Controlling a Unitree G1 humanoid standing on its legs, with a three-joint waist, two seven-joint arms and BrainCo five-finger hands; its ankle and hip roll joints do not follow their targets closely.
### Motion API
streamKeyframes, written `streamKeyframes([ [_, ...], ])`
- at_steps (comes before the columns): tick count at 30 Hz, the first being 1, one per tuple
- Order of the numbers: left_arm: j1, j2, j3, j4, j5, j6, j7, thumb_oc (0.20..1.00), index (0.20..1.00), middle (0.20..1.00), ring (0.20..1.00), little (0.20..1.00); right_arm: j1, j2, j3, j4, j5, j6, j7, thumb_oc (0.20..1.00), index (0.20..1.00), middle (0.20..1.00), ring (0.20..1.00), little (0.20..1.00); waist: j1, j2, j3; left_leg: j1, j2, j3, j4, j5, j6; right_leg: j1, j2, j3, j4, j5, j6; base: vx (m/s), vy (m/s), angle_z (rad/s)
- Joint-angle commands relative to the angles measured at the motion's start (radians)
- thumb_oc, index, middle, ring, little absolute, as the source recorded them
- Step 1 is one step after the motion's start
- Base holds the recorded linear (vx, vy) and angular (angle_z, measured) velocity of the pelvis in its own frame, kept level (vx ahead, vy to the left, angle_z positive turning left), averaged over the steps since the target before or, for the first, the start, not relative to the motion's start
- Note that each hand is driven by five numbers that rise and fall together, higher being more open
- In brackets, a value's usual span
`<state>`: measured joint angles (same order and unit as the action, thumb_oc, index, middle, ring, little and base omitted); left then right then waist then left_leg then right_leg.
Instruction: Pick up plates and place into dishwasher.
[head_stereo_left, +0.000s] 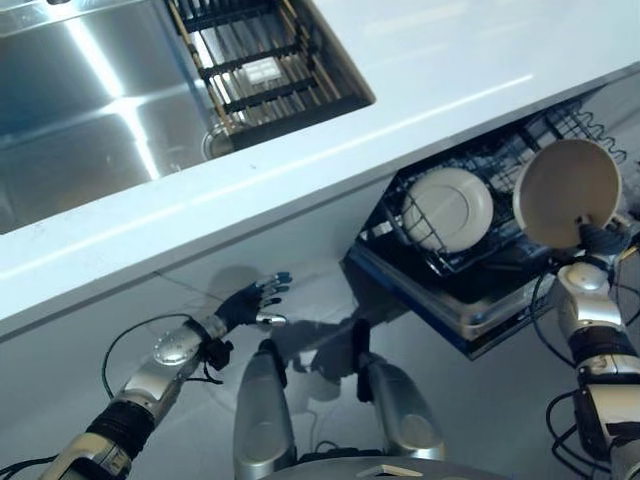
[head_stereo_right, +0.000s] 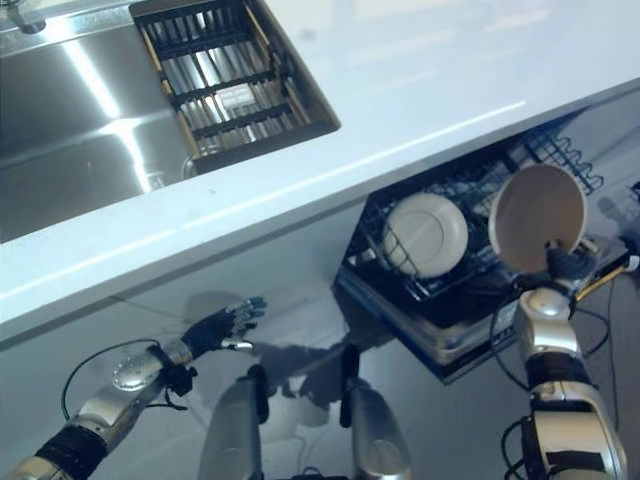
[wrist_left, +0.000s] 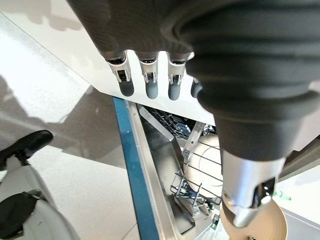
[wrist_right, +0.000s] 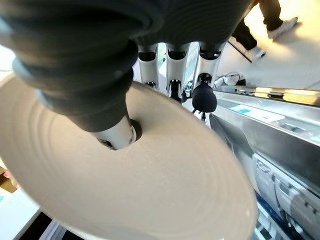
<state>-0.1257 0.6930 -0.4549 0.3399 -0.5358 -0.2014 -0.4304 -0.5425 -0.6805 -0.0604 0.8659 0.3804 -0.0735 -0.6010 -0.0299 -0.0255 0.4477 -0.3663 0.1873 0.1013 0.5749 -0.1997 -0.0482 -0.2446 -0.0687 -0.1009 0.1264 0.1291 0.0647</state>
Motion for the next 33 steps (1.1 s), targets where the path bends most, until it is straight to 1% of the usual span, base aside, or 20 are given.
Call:
streamKeyframes([
  [1,0.020,0.020,-0.026,-0.087,-0.045,-0.029,0.009,1.000,1.000,1.000,1.000,1.000,-0.062,-0.121,0.049,0.040,-0.053,-0.017,-0.023,0.200,0.200,0.200,0.200,0.200,0.043,0.035,-0.031,-0.013,-0.005,0.021,-0.059,0.034,0.033,0.006,-0.045,-0.025,0.119,-0.090,0.059,-0.01,-0.028,0.03],
  [7,-0.012,0.041,-0.063,-0.102,-0.074,-0.042,0.021,1.000,1.000,1.000,1.000,1.000,-0.128,-0.168,0.090,0.093,-0.100,0.004,-0.020,0.200,0.200,0.200,0.200,0.200,0.045,0.053,-0.004,-0.046,-0.001,0.007,-0.039,0.033,0.029,-0.014,-0.045,-0.031,0.133,-0.098,0.055,-0.01,-0.004,0.01],
  [11,-0.028,0.045,-0.081,-0.099,-0.092,-0.053,0.033,1.000,1.000,1.000,1.000,1.000,-0.169,-0.188,0.129,0.103,-0.132,0.029,0.008,0.200,0.200,0.200,0.200,0.200,0.044,0.061,0.009,-0.063,0.002,0.003,-0.032,0.034,0.025,-0.028,-0.047,-0.033,0.145,-0.105,0.053,-0.02,-0.002,0.06],
  [12,-0.030,0.046,-0.084,-0.096,-0.097,-0.057,0.033,1.000,1.000,1.000,1.000,1.000,-0.180,-0.195,0.139,0.114,-0.132,0.035,0.030,0.200,0.200,0.200,0.200,0.200,0.044,0.063,0.011,-0.066,0.002,0.001,-0.031,0.035,0.025,-0.032,-0.047,-0.033,0.150,-0.107,0.052,0.00,0.000,0.00],
  [14,-0.035,0.046,-0.095,-0.095,-0.098,-0.065,0.040,1.000,1.000,1.000,1.000,1.000,-0.193,-0.201,0.157,0.147,-0.131,0.031,0.057,0.200,0.200,0.200,0.200,0.200,0.045,0.068,0.015,-0.068,0.003,0.000,-0.031,0.037,0.024,-0.037,-0.048,-0.034,0.157,-0.111,0.051,0.00,0.000,0.00],
  [16,-0.035,0.052,-0.100,-0.100,-0.105,-0.067,0.040,1.000,1.000,1.000,1.000,1.000,-0.203,-0.204,0.167,0.179,-0.118,0.015,0.058,0.200,0.200,0.200,0.200,0.200,0.047,0.071,0.018,-0.069,0.005,-0.002,-0.033,0.037,0.024,-0.038,-0.049,-0.037,0.162,-0.117,0.049,0.01,-0.022,0.00],
  [18,-0.033,0.055,-0.098,-0.106,-0.107,-0.062,0.028,1.000,1.000,1.000,1.000,1.000,-0.215,-0.206,0.168,0.205,-0.135,0.008,0.051,0.200,0.200,0.200,0.200,0.200,0.053,0.075,0.018,-0.064,0.006,-0.008,-0.037,0.038,0.020,-0.033,-0.051,-0.042,0.165,-0.124,0.045,0.05,-0.064,0.01],
  [20,-0.019,0.054,-0.096,-0.115,-0.093,-0.059,0.018,1.000,1.000,1.000,1.000,1.000,-0.225,-0.201,0.175,0.224,-0.154,0.010,0.039,0.200,0.200,0.200,0.200,0.200,0.062,0.071,0.010,-0.060,0.001,-0.014,-0.045,0.038,0.018,-0.026,-0.052,-0.047,0.156,-0.125,0.046,0.06,-0.101,0.01],
  [23,-0.013,0.060,-0.086,-0.136,-0.080,-0.040,0.000,1.000,1.000,1.000,1.000,1.000,-0.232,-0.196,0.185,0.219,-0.161,0.046,0.036,0.200,0.200,0.200,0.200,0.200,0.070,0.060,0.003,-0.070,0.006,-0.022,-0.040,0.041,0.017,-0.028,-0.053,-0.054,0.154,-0.121,0.047,0.02,-0.111,0.02],
  [26,-0.004,0.053,-0.097,-0.141,-0.072,-0.038,-0.007,1.000,1.000,1.000,1.000,1.000,-0.234,-0.189,0.195,0.233,-0.197,0.073,0.052,0.200,0.200,0.200,0.200,0.200,0.070,0.060,-0.008,-0.061,0.011,-0.026,-0.034,0.029,0.021,-0.025,-0.049,-0.054,0.162,-0.127,0.046,0.07,-0.058,0.07],
  [29,-0.005,0.047,-0.112,-0.159,-0.076,-0.023,-0.001,1.000,1.000,1.000,1.000,1.000,-0.254,-0.186,0.212,0.257,-0.219,0.085,0.057,0.200,0.200,0.200,0.200,0.200,0.070,0.071,-0.016,-0.047,0.019,-0.030,-0.026,0.019,0.019,-0.015,-0.045,-0.049,0.173,-0.136,0.044,0.09,-0.019,0.06],
  [33,-0.006,0.048,-0.124,-0.177,-0.079,-0.010,0.013,1.000,1.000,1.000,1.000,1.000,-0.266,-0.190,0.215,0.283,-0.240,0.073,0.026,0.200,0.200,0.200,0.200,0.200,0.072,0.086,-0.022,-0.038,0.020,-0.033,-0.020,0.013,0.017,-0.001,-0.044,-0.049,0.177,-0.143,0.044,0.04,-0.012,0.01],
])
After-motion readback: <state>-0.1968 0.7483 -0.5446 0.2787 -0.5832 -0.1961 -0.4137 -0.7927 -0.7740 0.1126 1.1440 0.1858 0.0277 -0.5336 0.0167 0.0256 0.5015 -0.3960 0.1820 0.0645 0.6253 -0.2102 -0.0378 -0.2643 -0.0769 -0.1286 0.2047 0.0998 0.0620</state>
